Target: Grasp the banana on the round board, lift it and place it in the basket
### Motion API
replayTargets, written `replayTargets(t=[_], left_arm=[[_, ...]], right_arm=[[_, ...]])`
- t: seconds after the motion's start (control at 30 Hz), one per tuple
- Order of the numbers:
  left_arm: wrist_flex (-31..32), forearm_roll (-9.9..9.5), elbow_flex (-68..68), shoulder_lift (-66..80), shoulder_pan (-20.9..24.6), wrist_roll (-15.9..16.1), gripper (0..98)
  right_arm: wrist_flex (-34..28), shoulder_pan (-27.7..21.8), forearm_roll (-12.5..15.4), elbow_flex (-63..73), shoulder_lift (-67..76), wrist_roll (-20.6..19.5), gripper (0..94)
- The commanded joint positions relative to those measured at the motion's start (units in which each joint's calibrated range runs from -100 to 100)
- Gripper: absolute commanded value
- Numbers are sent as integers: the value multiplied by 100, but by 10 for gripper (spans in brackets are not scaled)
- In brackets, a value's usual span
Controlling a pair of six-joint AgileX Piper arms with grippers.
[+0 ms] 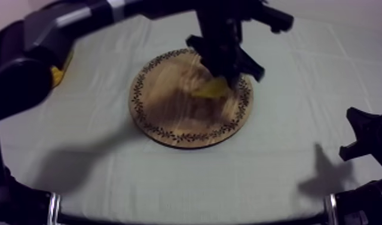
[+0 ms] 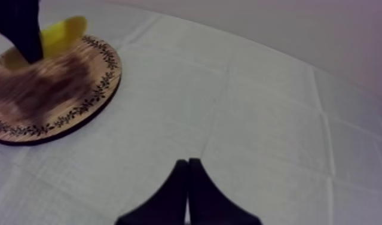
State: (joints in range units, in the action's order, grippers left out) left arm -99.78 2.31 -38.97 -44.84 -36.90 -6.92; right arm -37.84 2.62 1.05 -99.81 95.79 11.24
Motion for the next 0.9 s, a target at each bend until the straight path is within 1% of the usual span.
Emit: replayTargets(t=[0.0,0.17,0.33,0.6,0.73,0.87], left_arm=[[8,-41,361,598,165,-7,81],[4,-162,1153,1501,608,19,76],[3,-217,1859,2364,1273,195,70],[3,-225,2414,3138,2581,747,80],[3,-228,2494,3213,3209,1014,93],[3,-231,2476,3097,3710,1242,105]], right_arm=[[2,-1,0,3,-3,1,2],[2,-1,0,3,-3,1,2],[2,-1,0,3,-3,1,2],[2,-1,0,3,-3,1,2],[2,-1,0,3,-3,1,2],[2,-1,0,3,-3,1,2]])
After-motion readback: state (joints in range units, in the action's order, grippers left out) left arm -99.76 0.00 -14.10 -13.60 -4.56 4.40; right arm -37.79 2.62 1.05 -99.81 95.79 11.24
